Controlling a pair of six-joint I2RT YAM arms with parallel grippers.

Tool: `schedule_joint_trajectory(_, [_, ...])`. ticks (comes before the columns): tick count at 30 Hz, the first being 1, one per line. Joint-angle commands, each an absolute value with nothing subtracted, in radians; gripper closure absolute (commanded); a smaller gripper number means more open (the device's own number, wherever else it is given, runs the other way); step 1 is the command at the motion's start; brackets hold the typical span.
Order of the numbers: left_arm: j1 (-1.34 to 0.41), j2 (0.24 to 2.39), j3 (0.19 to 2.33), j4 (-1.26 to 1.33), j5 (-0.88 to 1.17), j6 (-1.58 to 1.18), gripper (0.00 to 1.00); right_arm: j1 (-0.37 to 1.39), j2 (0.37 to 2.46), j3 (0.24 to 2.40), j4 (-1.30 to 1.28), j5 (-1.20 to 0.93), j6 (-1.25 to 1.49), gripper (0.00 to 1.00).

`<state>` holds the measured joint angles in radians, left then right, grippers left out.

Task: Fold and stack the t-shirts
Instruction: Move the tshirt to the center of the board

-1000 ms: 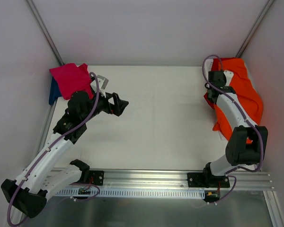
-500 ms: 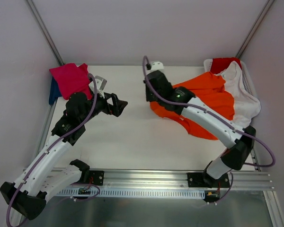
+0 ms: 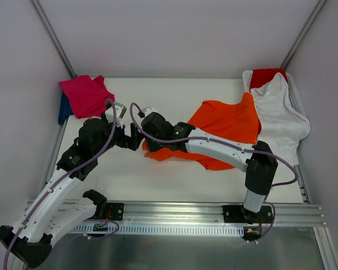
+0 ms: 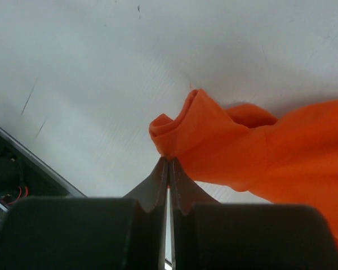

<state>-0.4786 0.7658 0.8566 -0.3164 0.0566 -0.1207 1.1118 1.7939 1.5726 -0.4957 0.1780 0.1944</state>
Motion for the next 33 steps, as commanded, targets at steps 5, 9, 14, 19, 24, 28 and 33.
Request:
schedule_joint_trajectory(5, [-0.474, 0.773, 0.89, -0.074, -0.213, -0.141, 0.01, 1.385, 1.545, 1.398, -0.621, 0.118, 0.009, 1.0])
schedule_joint_trajectory(9, [-0.468, 0.844, 0.913, -0.077, -0.175, -0.162, 0.01, 1.422, 1.271, 1.327, -0.695, 0.118, 0.044, 1.0])
schedule_joint_trajectory(14, [-0.449, 0.929, 0.974, -0.094, -0.121, -0.241, 0.01, 1.549, 0.994, 1.308, -0.823, 0.159, 0.155, 1.0])
schedule_joint_trajectory(19, [-0.451, 0.976, 1.012, -0.103, -0.058, -0.293, 0.01, 1.762, 0.777, 1.279, -1.035, 0.519, 0.36, 0.99])
schedule_joint_trajectory(24, [-0.463, 1.061, 1.066, -0.196, 0.223, -0.333, 0.01, 1.784, 0.713, 1.345, -1.273, 0.748, 0.509, 1.0])
schedule_joint_trajectory(28, [-0.544, 1.193, 1.118, -0.366, 0.322, -0.313, 0.01, 1.784, 0.75, 1.402, -1.276, 0.796, 0.41, 1.0])
schedule_joint_trajectory(33, [-0.646, 1.252, 1.053, -0.549, 0.236, -0.369, 0.01, 1.782, 0.795, 1.482, -1.391, 0.906, 0.417, 0.99])
